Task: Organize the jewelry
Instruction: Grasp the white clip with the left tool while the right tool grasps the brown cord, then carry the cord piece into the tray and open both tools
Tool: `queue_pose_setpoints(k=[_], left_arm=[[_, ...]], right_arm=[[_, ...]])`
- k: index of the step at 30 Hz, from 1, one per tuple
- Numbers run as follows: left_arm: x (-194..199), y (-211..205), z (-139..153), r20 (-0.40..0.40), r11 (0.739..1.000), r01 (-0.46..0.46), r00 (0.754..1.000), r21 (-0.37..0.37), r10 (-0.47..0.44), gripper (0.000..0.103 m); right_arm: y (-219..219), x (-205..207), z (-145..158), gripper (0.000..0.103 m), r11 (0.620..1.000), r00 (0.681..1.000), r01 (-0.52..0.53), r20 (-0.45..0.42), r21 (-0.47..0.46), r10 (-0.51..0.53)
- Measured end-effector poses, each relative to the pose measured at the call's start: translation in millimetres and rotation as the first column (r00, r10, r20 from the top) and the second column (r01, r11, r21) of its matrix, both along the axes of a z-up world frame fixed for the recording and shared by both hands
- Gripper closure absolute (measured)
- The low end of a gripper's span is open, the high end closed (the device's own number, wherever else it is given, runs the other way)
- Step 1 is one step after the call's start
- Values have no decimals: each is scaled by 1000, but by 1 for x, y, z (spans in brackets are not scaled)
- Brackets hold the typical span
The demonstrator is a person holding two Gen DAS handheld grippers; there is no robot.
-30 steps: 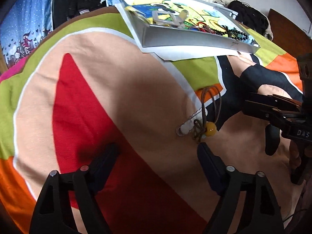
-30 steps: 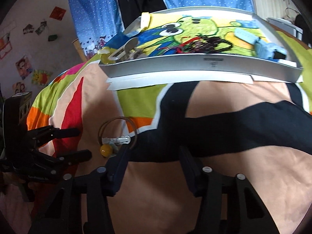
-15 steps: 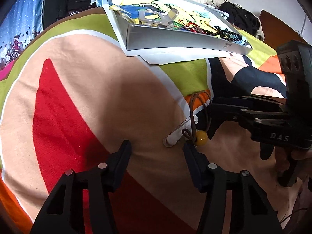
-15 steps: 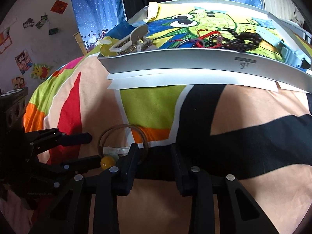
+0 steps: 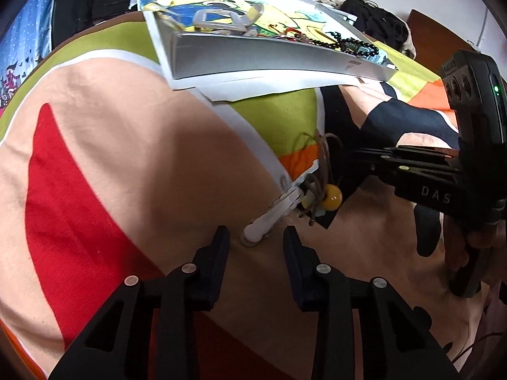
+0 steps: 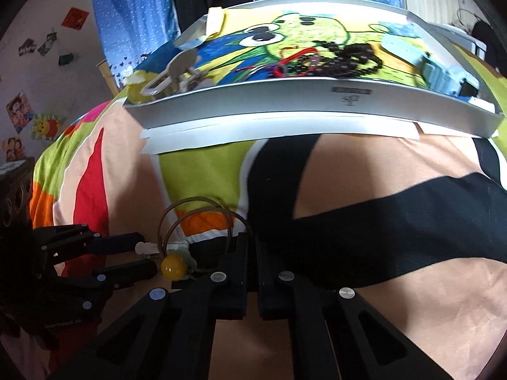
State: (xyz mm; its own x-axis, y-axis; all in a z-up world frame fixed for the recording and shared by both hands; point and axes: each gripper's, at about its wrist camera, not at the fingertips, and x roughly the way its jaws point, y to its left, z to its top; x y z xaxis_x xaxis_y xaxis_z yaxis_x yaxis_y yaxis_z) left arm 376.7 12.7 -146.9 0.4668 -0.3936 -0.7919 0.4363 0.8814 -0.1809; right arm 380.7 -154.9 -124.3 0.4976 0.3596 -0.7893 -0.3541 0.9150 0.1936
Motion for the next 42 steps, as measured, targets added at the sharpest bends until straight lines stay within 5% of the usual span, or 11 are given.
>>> queue_pose_setpoints(k=[4, 7, 17, 22, 35, 42], left_arm=[[2, -7, -2, 8, 999, 27, 1000, 27, -27, 73], [5, -10, -4, 4, 999, 32, 999, 42, -32, 88], [2, -16, -1, 17, 997, 23, 1000, 70, -24, 89], [-4, -21, 7, -8, 999, -41, 999, 9, 41, 89], [-18, -1, 70, 127, 979, -183, 973, -91, 193, 89], [16, 12, 129, 200, 964, -231, 947, -129, 253, 89]], right_arm=[[-7, 0, 2, 98, 1000, 1000, 14, 0, 15, -14], [-10, 0, 4, 98, 999, 1000, 23, -2, 25, -23], [-7, 0, 9, 99, 999, 1000, 26, 10, 43, -26], [-7, -8, 26, 99, 999, 998, 7, 67, 52, -10], [-1, -32, 93, 100, 993, 962, -48, 271, 105, 17], [2, 3, 146, 100, 984, 933, -43, 360, 175, -23]])
